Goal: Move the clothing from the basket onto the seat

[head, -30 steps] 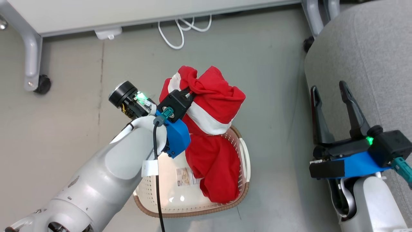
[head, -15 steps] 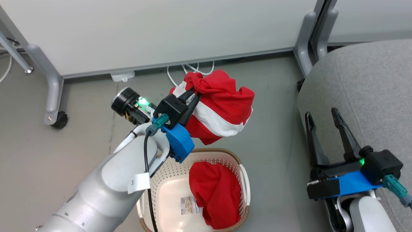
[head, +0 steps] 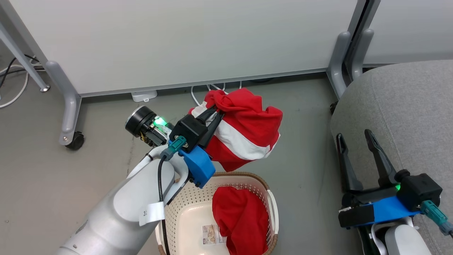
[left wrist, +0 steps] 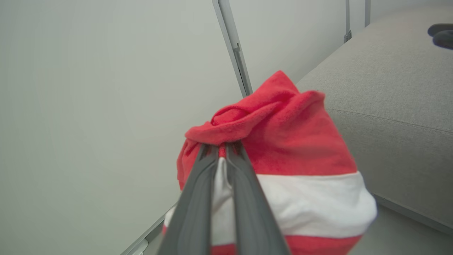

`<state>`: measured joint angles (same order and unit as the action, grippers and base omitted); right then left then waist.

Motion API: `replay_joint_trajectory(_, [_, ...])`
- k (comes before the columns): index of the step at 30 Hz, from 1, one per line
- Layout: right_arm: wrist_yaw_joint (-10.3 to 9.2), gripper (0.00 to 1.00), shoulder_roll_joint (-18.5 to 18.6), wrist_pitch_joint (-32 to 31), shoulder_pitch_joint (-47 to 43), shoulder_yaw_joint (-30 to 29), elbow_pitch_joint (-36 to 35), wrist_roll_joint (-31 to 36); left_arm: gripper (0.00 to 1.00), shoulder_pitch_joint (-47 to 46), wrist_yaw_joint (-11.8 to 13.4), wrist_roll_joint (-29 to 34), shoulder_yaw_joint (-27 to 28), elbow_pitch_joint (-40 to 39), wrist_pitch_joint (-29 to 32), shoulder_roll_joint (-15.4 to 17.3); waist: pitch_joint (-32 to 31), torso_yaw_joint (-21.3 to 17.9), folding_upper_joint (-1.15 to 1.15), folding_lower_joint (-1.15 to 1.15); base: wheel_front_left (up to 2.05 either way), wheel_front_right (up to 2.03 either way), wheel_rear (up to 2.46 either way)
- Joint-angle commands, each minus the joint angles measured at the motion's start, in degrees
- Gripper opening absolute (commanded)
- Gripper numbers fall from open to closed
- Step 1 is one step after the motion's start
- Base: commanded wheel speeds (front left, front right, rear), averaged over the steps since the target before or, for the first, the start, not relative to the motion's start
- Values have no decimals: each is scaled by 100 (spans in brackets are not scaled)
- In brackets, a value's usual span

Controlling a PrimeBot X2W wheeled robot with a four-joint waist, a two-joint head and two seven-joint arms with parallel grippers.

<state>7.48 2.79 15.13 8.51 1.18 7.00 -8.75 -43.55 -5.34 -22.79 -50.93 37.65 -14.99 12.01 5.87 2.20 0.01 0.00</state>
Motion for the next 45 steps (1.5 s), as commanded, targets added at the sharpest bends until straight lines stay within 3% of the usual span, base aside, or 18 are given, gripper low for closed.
replay_joint_trajectory(1, [3, 100, 18, 4, -40, 15, -5, -13, 0, 46, -9, 31, 27, -8, -29, 1, 0, 4, -1, 0, 0, 0, 0])
replay_joint_trajectory(8, [3, 100, 18, 4, 211, 314, -66, 165, 0, 61, -55, 131, 94, -20, -29, -49, -14, 0, -1, 0, 0, 0, 0])
replay_joint_trajectory(18, [3, 100, 296, 4, 1048, 1375, 193, 197, 0, -67, -104, 269, 134, -81, -29, -133, 74, 87, -1, 0, 0, 0, 0])
replay_joint_trajectory(26, [2, 100, 481, 3, 1611, 1908, 991, 265, 0, -107, -137, 384, 118, -207, -29, -253, 109, 252, -1, 0, 0, 0, 0])
replay_joint_trajectory(40, [2, 100, 371, 4, 2210, 2458, 2253, 77, 0, -35, -179, 520, 32, -400, -29, -368, 171, 368, -1, 0, 0, 0, 0])
replay_joint_trajectory(41, [3, 47, 363, 4, 2219, 2499, 2303, 43, 0, -35, -183, 525, 26, -406, -29, -372, 175, 371, -1, 0, 0, 0, 0])
replay_joint_trajectory(42, [3, 12, 364, 4, 2236, 2522, 2332, 23, 0, -38, -186, 531, 21, -409, -29, -374, 179, 373, -1, 0, 0, 0, 0])
replay_joint_trajectory(43, [2, 0, 363, 4, 2250, 2557, 2363, 3, 0, -40, -189, 533, 17, -415, -29, -379, 182, 376, -1, 0, 0, 0, 0])
replay_joint_trajectory(45, [3, 0, 356, 4, 2285, 2610, 2409, -42, 0, -39, -197, 537, 12, -422, -29, -380, 184, 378, -1, 0, 0, 0, 0])
